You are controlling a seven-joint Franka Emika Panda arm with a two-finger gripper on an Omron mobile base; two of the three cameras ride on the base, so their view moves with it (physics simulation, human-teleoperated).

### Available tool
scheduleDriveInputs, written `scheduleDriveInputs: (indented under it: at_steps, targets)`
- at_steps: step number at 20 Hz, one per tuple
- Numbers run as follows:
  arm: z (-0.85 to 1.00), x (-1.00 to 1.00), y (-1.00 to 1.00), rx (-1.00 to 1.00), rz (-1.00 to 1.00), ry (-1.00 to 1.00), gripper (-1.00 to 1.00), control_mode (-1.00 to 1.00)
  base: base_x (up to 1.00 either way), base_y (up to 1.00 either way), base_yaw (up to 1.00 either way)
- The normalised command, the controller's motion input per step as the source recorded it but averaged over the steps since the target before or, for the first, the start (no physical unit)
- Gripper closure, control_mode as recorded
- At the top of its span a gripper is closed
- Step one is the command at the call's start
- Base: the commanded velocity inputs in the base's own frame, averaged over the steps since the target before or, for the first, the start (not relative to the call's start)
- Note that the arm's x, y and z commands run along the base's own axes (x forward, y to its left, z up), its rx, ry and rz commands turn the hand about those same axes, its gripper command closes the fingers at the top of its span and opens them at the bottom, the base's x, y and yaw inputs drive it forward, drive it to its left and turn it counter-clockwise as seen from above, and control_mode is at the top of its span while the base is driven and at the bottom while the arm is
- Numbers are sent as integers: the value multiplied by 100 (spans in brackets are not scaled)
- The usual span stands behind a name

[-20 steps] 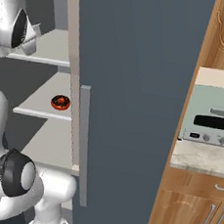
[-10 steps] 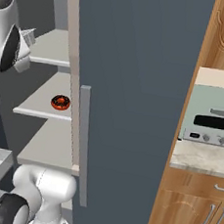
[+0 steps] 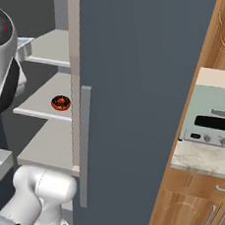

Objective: Open the freezer door, pick up the ice cube tray from the freezer, and place it on the dining counter.

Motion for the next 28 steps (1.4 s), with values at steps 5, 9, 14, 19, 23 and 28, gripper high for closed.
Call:
scheduleDriveInputs:
  at_steps: [5,9,14,19,23,28]
  targets:
    - [-6,-23,-5,3,0,8,100,-100,0,0,0]
    - [-11,0,-4,0,0,15,100,-100,0,0,0]
    - [-3,0,-11,0,0,11,100,100,-5,-7,0]
    - [0,0,0,0,0,0,100,100,-56,-38,0]
    - [0,0,0,0,0,0,100,100,-78,-51,0]
    - [0,0,0,0,0,0,100,100,-68,-70,-5]
